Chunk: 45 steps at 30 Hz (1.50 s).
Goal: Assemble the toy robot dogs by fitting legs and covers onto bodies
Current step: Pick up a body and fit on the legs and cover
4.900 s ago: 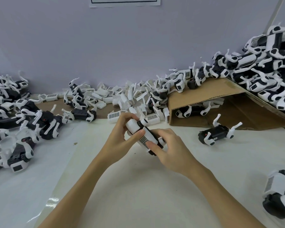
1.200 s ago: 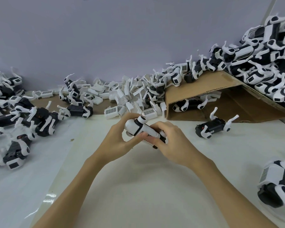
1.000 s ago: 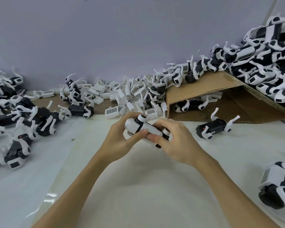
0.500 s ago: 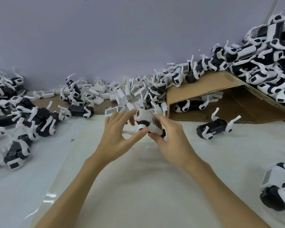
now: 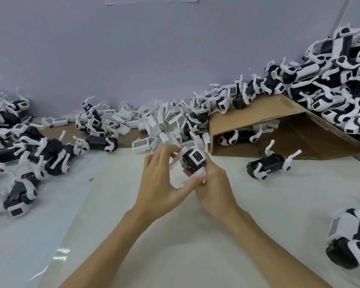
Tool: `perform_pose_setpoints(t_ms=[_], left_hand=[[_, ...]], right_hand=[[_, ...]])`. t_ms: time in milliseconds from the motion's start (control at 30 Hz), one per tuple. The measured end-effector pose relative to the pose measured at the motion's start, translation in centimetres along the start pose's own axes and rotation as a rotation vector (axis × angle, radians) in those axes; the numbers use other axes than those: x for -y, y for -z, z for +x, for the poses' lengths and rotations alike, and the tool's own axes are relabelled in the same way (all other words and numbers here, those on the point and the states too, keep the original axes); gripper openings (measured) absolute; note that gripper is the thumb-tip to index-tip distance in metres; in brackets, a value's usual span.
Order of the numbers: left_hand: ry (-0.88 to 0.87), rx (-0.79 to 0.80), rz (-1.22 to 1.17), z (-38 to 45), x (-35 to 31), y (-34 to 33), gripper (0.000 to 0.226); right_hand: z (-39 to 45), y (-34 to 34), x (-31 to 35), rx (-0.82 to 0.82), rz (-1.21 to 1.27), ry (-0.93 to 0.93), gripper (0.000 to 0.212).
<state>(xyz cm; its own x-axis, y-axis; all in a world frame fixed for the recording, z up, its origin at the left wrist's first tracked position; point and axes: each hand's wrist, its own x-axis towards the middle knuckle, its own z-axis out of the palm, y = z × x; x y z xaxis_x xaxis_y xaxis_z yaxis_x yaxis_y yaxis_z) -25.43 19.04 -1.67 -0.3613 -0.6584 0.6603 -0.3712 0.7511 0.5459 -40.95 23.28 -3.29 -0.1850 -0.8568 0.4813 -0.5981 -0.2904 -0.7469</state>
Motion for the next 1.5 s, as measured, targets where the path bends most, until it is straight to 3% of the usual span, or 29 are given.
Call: perform_pose_setpoints(t_ms=[133,233,433,567,667,800,900,1033,1167,1233,1300,1367,1433,1500], left_hand=[[0.182,-0.012,-0.267,0.1,-0.4,0.5,0.035],[0.303,-0.028,-0.367,0.6,-0.3,0.4,0.039],[0.132,0.034,-0.19,0.5,0.4,0.3,0.029],[0.256,0.086,-0.425,0.9,0.2,0.6,0.021],[0.339,0.105,-0.593,1.1,0.5,1.5,0.039],[0.301,0.144,-0.453,1.0,0.8,1.6,0.045],[0.28,-0.057,-0.282,0.8,0.6,0.8,0.037],[0.282,-0.235,-0.26,0.8,1.1,1.1,0.04],[0.517,-0.327,-0.515,1.8,1.6,2.1,0.048],[0.623,-0.347,-0.59,2.2,2.3,2.4,0.052],[0.707,-0.272,-0.597,2.5,3.0,2.8,0.081],[0.796,-0.09,-0.56,2.8,3.5,3.3,0.114],[0.856,0.132,-0.567,3.0,3.9,3.8,0.121],[0.832,0.31,-0.666,3.0,4.1,4.2,0.112]], right_hand=[[0.3,0.5,-0.1,0.018,-0.101,0.033,0.063],[0.5,0.6,-0.1,0.069,-0.18,0.05,0.069],[0.4,1.1,-0.3,-0.016,-0.349,0.227,0.075],[0.5,1.3,-0.6,-0.05,-0.355,0.228,0.064],[0.7,1.1,-0.6,-0.103,-0.326,0.234,0.062],[0.6,1.0,-0.5,-0.087,-0.342,0.272,0.066],[0.3,0.7,-0.2,-0.048,-0.309,0.284,0.065],[0.4,1.1,0.6,0.146,-0.032,0.085,0.073],[1.2,2.9,0.4,0.303,0.264,-0.19,0.075],[1.2,3.0,0.4,0.339,0.337,-0.261,0.064],[1.0,2.4,0.5,0.338,0.413,-0.307,0.051],[1.0,2.0,0.7,0.336,0.491,-0.399,0.061],[1.1,1.7,0.8,0.372,0.567,-0.499,0.066],[1.2,1.7,0.9,0.38,0.677,-0.646,0.057]])
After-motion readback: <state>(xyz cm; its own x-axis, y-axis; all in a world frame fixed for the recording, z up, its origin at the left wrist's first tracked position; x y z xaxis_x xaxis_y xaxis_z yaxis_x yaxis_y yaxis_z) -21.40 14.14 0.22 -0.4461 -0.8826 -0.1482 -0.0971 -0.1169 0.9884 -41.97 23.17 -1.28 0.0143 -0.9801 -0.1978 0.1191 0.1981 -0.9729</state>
